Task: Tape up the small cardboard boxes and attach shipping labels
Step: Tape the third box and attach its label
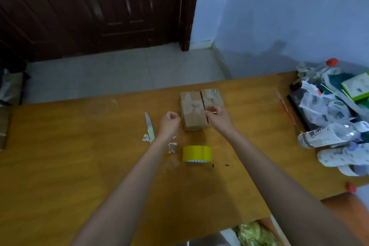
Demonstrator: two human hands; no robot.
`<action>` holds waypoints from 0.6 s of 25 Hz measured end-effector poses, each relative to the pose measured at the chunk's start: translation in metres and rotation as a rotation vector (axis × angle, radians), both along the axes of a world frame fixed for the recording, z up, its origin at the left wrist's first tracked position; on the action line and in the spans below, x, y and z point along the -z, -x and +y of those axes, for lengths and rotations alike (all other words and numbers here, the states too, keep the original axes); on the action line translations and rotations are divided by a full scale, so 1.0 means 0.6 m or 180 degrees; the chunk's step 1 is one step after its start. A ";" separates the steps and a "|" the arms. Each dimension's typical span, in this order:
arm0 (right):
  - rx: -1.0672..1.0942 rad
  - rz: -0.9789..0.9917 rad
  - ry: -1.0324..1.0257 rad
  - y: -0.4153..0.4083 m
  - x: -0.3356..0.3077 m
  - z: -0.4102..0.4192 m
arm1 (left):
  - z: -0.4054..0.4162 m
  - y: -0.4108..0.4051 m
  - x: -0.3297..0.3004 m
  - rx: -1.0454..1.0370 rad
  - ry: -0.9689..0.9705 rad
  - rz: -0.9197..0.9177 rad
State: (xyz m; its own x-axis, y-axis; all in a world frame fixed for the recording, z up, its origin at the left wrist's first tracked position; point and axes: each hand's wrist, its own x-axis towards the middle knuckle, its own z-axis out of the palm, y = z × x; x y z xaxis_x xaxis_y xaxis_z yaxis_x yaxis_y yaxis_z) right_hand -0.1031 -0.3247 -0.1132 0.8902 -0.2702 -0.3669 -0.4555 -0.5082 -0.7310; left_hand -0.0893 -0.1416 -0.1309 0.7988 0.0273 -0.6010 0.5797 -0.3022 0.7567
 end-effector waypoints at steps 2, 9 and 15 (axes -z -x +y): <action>-0.0081 0.0103 0.0103 -0.024 0.017 0.006 | -0.008 -0.014 0.026 -0.0024 -0.0109 0.0084; -0.0409 0.0097 0.0480 -0.043 0.047 0.011 | -0.071 -0.028 0.078 0.0162 -0.0169 0.0311; -0.0497 0.0429 0.0168 -0.051 0.049 0.016 | -0.078 -0.004 0.067 -0.0354 0.0253 0.0405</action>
